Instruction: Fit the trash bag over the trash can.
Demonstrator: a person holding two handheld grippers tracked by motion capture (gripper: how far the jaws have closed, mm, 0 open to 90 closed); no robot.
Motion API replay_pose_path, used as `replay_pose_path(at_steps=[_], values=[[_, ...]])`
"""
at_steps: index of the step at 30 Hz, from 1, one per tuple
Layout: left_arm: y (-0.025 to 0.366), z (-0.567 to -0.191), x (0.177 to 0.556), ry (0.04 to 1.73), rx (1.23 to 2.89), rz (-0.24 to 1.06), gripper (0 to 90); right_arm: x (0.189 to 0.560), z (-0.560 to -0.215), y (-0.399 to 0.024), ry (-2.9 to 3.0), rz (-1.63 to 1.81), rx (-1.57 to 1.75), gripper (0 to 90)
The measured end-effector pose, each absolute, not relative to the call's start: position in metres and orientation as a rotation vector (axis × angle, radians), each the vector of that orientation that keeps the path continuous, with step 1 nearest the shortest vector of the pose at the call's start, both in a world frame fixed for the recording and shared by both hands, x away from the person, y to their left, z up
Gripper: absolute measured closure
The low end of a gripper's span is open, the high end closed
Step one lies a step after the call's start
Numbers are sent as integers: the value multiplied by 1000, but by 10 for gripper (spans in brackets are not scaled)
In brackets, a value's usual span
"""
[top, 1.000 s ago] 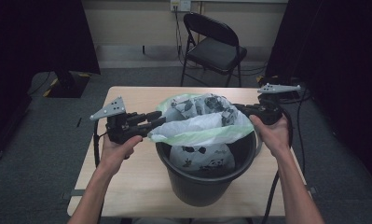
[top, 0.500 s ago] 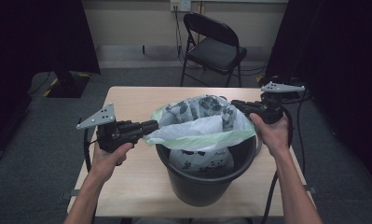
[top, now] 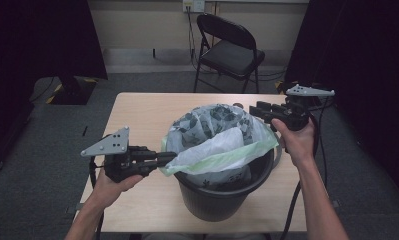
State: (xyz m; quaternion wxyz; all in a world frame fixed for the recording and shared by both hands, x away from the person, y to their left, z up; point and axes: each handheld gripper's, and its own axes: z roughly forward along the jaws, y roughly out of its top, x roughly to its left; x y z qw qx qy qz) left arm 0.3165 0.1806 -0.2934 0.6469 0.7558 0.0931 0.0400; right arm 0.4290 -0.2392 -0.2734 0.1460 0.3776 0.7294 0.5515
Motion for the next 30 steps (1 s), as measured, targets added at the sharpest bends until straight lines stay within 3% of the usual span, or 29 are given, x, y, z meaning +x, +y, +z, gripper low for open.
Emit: replay_pose_path(at_steps=[3,7,14,28,30], values=[[177,-293,316,194,1722,80,844,428,-271,-236,2109,1595,1073,542],[178,-292,321,258,1696,106,677,428,-269,-231,2121,1592,1058,520],[191,-288,340,357,1629,140,554,426,-265,-225,2135,1593,1040,481],[178,-286,400,590,1634,221,528,418,-257,-212,2182,1586,969,458],[174,-290,401,583,1672,223,586,417,-257,-212,2184,1585,964,450]])
